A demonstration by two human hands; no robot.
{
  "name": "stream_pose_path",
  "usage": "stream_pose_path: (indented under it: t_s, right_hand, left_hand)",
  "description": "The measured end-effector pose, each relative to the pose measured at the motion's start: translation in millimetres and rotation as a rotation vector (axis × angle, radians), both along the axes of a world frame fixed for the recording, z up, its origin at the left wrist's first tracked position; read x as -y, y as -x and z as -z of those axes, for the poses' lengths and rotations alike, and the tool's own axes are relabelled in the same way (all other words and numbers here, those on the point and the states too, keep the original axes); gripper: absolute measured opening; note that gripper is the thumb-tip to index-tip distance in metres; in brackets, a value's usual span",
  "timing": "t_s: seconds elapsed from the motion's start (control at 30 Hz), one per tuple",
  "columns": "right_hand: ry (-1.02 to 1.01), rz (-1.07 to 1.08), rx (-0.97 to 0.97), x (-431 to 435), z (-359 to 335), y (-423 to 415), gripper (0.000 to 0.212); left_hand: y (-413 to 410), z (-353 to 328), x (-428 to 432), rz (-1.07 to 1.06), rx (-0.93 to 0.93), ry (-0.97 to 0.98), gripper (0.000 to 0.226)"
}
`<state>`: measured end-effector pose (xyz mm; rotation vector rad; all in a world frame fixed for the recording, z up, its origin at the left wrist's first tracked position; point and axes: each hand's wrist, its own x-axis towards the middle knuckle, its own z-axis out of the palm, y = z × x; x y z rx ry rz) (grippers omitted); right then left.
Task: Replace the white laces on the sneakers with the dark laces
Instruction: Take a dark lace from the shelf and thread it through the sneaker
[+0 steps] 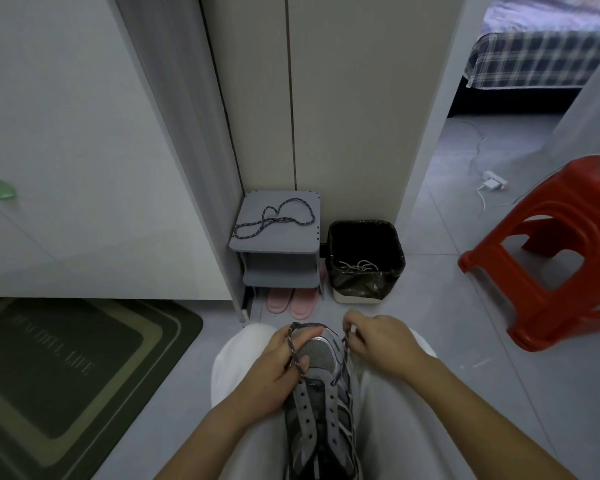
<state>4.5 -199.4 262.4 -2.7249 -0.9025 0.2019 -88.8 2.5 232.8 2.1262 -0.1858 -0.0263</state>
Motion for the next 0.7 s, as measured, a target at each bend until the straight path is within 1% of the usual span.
stream_pose_path:
  t_s: [0.03,0.07,0.13,0.17,0.27,0.33,0.4,0.47,0.57,0.6,0.7]
  right_hand:
    - [-0.102,0.036,-0.081,-6,1,0,0.013]
    - [-0.227,0.081,-0.202,-13,1,0,0.012]
    - [-0.491,0.192,-0.461,-22,-1,-3,0.018]
    - [-0.614,0.225,-0.558,-25,-4,-4,0.022]
    - [-1.004,0.234,-0.847,-30,-17,-3,0.029]
    - [-1.158,0.254,-0.977,-33,-29,-3,0.027]
    - [-1.163,0.273,-0.964,-35,-35,-7,0.025]
    - [-1.069,0.269,-0.87,-35,-35,-10,0.024]
    - [-0.877,0.331,-0.848,-31,-26,-8,0.028]
    - [-0.856,0.353,-0.86,-29,-25,-6,0.03]
    - [-0.908,0.392,-0.913,-23,-24,-3,0.035]
  left_hand:
    - [-1,0,0,0.001,-0.007,-0.004,0.043]
    - [-1,-1,1,0.004,-0.017,-0.014,0.043]
    - [-1,-3,3,0.015,-0.04,-0.028,0.045]
    - [-2,-4,4,0.02,-0.052,-0.037,0.047]
    - [-3,-7,9,0.006,-0.091,-0.034,0.054]
    - [-3,-8,12,-0.015,-0.119,0.01,0.06]
    - [-3,-7,13,-0.022,-0.146,0.06,0.067]
    - [-2,-10,14,-0.019,-0.145,0.09,0.071]
    - [-4,-14,18,-0.016,-0.114,0.082,0.068]
    - [-4,-13,18,-0.018,-0.106,0.059,0.067]
    - [-2,-10,12,-0.097,-0.123,0.012,0.067]
